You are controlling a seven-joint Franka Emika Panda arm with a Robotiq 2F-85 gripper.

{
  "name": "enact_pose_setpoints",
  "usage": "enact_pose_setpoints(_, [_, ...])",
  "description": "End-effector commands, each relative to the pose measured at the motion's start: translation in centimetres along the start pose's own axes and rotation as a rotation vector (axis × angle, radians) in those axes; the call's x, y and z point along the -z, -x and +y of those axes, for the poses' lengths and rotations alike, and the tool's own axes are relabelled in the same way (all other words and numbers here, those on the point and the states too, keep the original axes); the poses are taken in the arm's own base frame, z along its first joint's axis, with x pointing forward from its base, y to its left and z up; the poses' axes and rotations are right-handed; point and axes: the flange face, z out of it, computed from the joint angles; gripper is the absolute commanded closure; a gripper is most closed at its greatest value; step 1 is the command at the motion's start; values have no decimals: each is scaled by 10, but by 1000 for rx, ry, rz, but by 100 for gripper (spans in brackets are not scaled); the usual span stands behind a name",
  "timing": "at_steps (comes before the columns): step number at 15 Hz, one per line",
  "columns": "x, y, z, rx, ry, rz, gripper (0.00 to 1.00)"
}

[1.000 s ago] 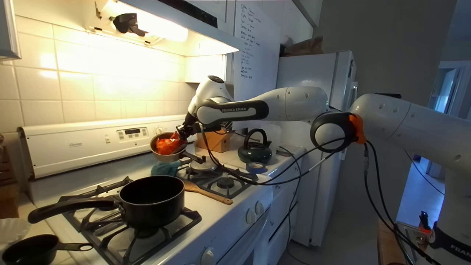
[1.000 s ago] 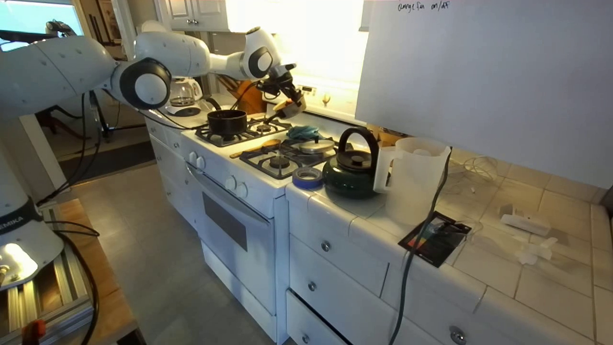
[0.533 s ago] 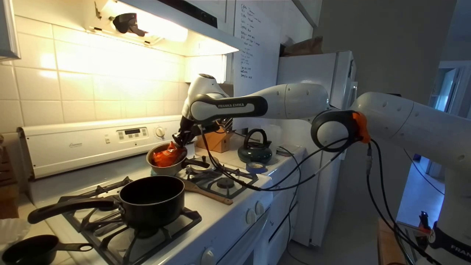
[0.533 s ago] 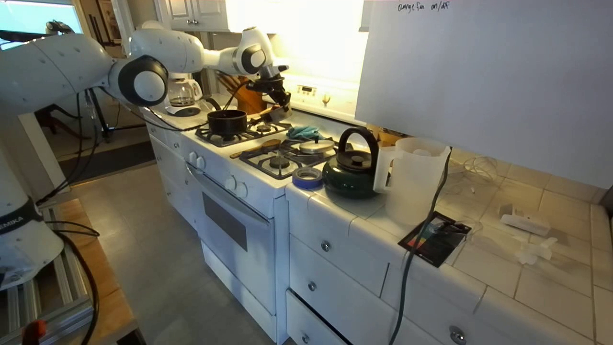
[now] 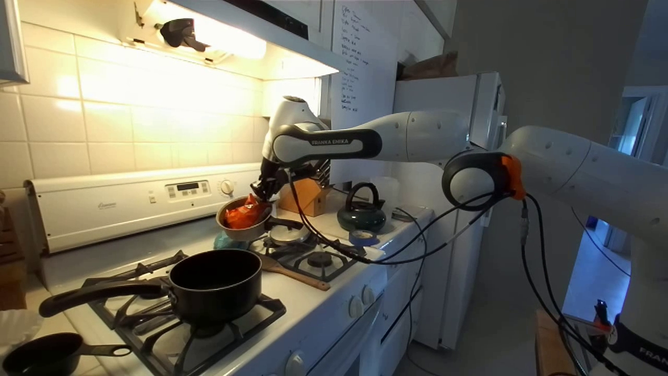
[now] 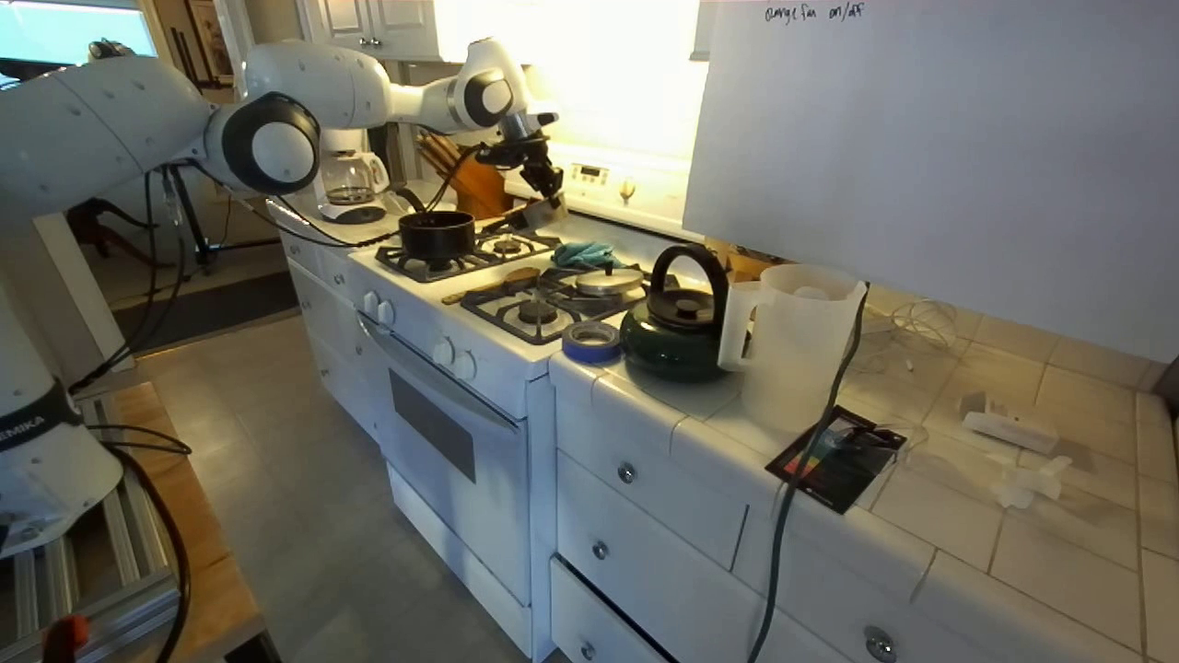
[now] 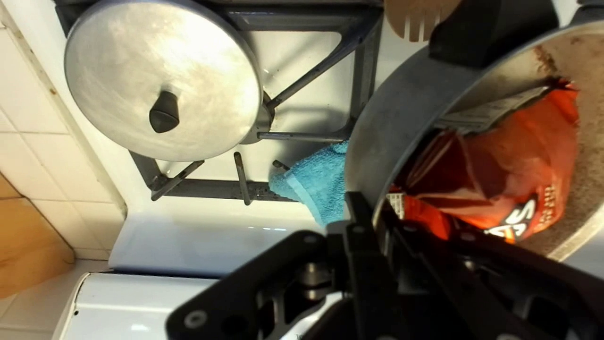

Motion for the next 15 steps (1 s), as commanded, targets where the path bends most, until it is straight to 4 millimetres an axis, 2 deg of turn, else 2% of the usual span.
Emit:
enact_pose_setpoints(1, [1, 0, 1, -3, 1, -1, 93])
enact_pose_setpoints(4, [1, 0, 1, -8, 2, -1, 93])
enact_pose_setpoints(5, [-3, 2, -5, 6, 16, -3, 98])
enact_pose_setpoints(9, [-18, 10, -30, 39, 21, 18, 98])
enact_pose_setpoints(15, [-28, 20, -61, -4, -8, 25, 98])
